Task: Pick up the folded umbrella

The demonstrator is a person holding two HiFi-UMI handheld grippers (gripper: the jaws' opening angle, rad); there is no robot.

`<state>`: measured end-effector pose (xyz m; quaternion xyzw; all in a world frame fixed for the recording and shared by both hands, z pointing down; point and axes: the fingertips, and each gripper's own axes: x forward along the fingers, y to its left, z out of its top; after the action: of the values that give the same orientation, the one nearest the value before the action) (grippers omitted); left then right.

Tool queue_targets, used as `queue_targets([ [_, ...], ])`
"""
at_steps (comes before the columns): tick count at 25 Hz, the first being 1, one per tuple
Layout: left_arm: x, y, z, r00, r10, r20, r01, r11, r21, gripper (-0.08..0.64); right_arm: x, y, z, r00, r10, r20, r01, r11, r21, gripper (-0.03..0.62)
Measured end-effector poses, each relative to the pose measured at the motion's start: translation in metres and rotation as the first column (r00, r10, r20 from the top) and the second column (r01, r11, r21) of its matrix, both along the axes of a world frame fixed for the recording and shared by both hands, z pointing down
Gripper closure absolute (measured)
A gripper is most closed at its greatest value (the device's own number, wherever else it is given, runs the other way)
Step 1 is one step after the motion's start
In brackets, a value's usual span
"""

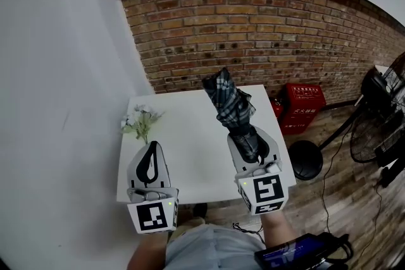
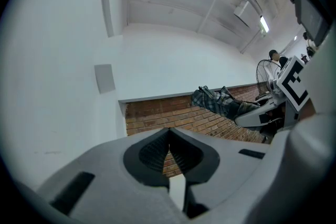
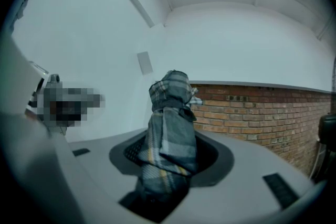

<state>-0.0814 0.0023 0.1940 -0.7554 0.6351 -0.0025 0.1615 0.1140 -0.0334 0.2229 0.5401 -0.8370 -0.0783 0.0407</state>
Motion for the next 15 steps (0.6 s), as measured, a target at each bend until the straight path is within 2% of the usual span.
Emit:
queue_targets([
  [15, -0.0011, 0.0005, 0.0005, 1.000, -0.001, -0.002, 0.001, 1.000, -0.003, 0.552, 0.0002, 0.0014, -0.0033, 1.000, 0.004, 0.010, -0.004, 1.000, 0.017, 0.400],
])
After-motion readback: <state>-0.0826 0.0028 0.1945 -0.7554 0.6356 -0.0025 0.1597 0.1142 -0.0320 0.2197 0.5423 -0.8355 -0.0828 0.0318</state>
